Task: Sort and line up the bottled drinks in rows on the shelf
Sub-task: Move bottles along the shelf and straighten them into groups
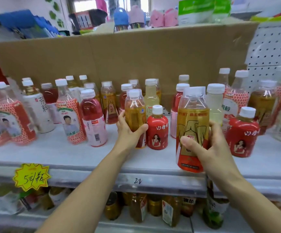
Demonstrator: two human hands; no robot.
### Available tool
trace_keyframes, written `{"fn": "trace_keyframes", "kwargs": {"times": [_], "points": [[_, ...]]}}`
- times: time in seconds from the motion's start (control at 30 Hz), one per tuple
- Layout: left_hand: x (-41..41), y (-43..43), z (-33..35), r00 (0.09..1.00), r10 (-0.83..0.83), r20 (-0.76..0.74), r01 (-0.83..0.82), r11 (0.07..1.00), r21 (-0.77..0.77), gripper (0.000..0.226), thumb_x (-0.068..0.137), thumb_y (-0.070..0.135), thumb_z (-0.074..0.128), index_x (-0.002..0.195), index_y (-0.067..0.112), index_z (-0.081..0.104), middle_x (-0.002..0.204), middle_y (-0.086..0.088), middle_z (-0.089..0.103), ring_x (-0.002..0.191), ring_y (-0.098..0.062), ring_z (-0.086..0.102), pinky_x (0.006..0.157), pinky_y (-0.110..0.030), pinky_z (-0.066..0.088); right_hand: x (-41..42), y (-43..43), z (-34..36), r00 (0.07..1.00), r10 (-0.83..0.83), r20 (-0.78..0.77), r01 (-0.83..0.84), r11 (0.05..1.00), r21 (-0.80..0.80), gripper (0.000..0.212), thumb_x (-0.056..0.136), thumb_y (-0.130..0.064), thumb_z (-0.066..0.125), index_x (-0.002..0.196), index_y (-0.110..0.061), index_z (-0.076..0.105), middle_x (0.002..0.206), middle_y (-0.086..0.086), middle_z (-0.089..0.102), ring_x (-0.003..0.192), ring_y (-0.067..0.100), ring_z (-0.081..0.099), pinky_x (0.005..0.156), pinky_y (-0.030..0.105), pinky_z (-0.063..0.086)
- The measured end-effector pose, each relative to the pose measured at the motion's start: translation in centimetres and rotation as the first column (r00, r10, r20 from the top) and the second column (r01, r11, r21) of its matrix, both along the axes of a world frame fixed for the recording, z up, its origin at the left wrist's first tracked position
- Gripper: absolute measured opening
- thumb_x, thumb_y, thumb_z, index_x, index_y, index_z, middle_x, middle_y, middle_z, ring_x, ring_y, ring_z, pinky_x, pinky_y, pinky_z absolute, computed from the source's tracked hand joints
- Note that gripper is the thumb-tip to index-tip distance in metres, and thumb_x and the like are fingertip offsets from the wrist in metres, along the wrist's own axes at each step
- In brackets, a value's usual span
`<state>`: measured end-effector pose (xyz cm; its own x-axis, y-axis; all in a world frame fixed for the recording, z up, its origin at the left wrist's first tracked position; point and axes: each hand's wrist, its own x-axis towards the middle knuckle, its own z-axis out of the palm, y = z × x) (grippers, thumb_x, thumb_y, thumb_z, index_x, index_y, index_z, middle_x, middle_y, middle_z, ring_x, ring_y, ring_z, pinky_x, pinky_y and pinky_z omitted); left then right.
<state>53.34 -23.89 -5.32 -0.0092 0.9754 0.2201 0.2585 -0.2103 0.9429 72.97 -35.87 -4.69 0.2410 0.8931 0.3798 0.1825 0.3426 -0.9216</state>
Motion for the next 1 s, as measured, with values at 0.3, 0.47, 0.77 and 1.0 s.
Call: {"fn": "trace_keyframes", "kwargs": {"times": [0.3,0.47,0.77,1.0], "points": [[-0.9,2.4,5.2,0.989,0.136,0.057,-0.145,0.966,0.215,0.070,0.096,0.009,0.055,0.155,0.022,0.019,0.155,-0.001,0.026,0.141,-0.014,0.030,0.111,-0.031,0.034,-0.7,1.6,-0.9,0.996,0.056,0.072,-0.052,0.997,-0.055,0.066,0.064,-0.051,0.074,0.123,-0.040,0.047,0.110,-0.017,0.066,0.100,0.000,0.064,0.085,0.030,0.054],[-2.1,7.9,10.1,0.991,0.135,-0.004,-0.132,0.976,0.176,0.065,0.101,0.021,0.051,0.156,0.016,0.018,0.158,-0.003,0.033,0.141,-0.018,0.037,0.110,-0.030,0.032,-2.8,1.6,-1.3,0.999,0.011,0.046,-0.009,0.999,-0.044,0.062,0.062,-0.050,0.075,0.118,-0.041,0.048,0.107,-0.019,0.065,0.098,-0.003,0.063,0.082,0.025,0.053],[-5.7,9.1,14.3,0.589,-0.063,-0.806,0.225,0.970,0.089,0.051,0.095,0.031,0.065,0.144,0.022,0.052,0.149,-0.005,0.050,0.134,-0.025,0.049,0.110,-0.035,0.037,-7.7,2.4,-1.5,0.998,-0.036,0.049,0.038,0.998,-0.041,0.058,0.076,-0.033,0.078,0.120,-0.042,0.041,0.102,-0.033,0.061,0.097,-0.013,0.059,0.072,0.012,0.049],[-8.5,7.3,15.6,0.461,-0.070,-0.885,0.297,0.951,0.080,0.051,0.092,0.034,0.070,0.140,0.024,0.056,0.145,-0.005,0.055,0.133,-0.026,0.050,0.107,-0.036,0.038,-12.0,4.9,-1.9,0.973,-0.088,0.215,0.111,0.989,-0.097,0.064,0.077,-0.050,0.076,0.126,-0.043,0.035,0.117,-0.022,0.054,0.107,-0.001,0.055,0.094,0.026,0.046]]}}
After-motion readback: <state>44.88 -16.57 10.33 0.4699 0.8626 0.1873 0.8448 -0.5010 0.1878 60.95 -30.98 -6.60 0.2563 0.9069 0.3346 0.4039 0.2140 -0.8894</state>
